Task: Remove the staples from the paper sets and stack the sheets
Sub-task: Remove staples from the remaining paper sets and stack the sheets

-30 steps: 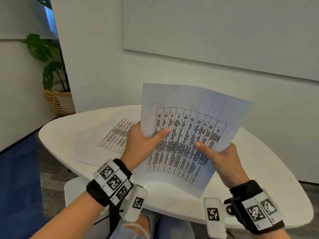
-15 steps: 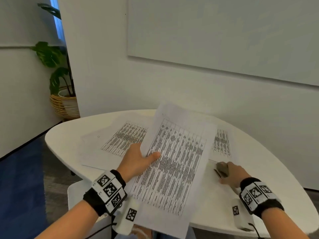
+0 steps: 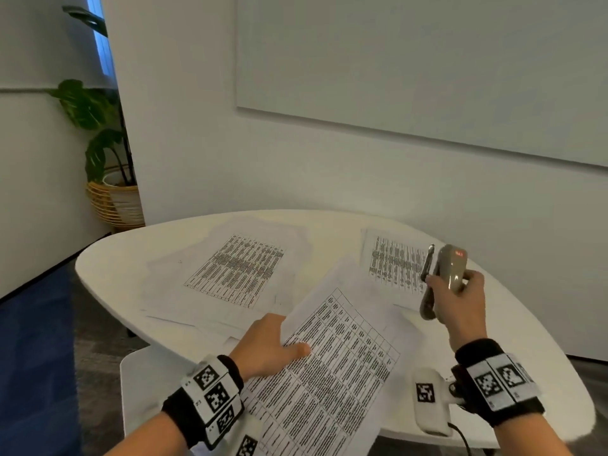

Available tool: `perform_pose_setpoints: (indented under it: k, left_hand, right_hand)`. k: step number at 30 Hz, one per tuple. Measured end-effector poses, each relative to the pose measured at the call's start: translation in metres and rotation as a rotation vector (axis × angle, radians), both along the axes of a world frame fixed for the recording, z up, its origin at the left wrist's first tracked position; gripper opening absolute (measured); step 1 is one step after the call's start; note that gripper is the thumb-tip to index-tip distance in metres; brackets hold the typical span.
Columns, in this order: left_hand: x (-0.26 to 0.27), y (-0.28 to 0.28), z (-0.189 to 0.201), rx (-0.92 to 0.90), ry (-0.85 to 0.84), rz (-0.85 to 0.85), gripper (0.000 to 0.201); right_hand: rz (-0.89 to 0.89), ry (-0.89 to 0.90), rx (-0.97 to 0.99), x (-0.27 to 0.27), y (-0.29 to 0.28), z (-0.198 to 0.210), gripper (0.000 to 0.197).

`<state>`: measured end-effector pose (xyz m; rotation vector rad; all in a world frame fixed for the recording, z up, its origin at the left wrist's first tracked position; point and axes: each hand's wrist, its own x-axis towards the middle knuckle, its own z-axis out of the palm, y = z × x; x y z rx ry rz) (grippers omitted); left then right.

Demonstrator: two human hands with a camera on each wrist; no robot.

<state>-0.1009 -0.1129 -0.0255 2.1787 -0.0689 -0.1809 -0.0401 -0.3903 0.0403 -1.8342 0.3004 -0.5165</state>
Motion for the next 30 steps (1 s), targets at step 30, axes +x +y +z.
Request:
perform_pose_setpoints:
  k: [30]
  left_hand:
    - [0.003,-0.022,-0.001,0.137,-0.049,-0.073,0.038]
  right_hand:
    - [0.069,-0.315,0.577,-0.001,0.068,0.013,0.049]
